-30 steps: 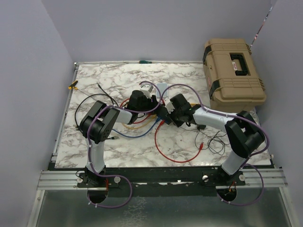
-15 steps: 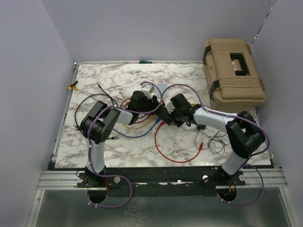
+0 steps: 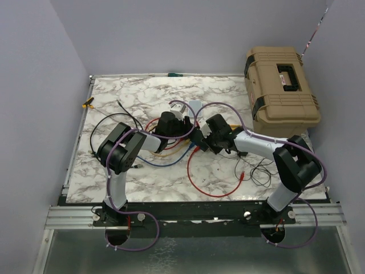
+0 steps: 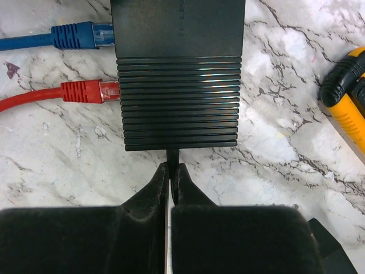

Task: Insert the plug into the switch port
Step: Insert the power into the switch port.

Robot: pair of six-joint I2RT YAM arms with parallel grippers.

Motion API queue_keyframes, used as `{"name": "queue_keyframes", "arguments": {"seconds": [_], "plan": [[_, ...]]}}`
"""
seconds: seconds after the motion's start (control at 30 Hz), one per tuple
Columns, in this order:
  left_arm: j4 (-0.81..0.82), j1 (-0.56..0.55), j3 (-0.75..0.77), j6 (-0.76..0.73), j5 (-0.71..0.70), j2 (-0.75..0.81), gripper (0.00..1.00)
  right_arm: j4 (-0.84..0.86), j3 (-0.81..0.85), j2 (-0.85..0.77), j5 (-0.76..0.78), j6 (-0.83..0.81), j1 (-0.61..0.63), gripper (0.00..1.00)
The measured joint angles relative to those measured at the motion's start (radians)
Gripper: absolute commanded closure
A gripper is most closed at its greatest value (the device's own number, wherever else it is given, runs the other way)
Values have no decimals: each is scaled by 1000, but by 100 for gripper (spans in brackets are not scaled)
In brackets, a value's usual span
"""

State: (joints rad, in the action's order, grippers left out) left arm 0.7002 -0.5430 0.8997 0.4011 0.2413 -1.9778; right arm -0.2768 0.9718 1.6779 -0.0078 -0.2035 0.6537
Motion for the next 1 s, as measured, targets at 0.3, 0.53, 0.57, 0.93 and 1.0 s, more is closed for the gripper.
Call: {"name": "queue_keyframes", "arguments": {"seconds": [0.3,0.53,0.57,0.93,1.0], "plan": [[1,-26,-2,38,-20,1,48,115,-111,-94,92,65,0,74],[-16,-94,-1,95,-14,1,47,301,-165,-265,293,218,6,30],[-19,-101,-1,109,-14,1,47,321,-177,-294,315,238,6,26],[-25,-177,50,221,-85,-23,45,507,-369,-539,459,381,6,18],[-25,-199,98,238,-85,-47,45,523,-399,-559,477,399,6,17]]}}
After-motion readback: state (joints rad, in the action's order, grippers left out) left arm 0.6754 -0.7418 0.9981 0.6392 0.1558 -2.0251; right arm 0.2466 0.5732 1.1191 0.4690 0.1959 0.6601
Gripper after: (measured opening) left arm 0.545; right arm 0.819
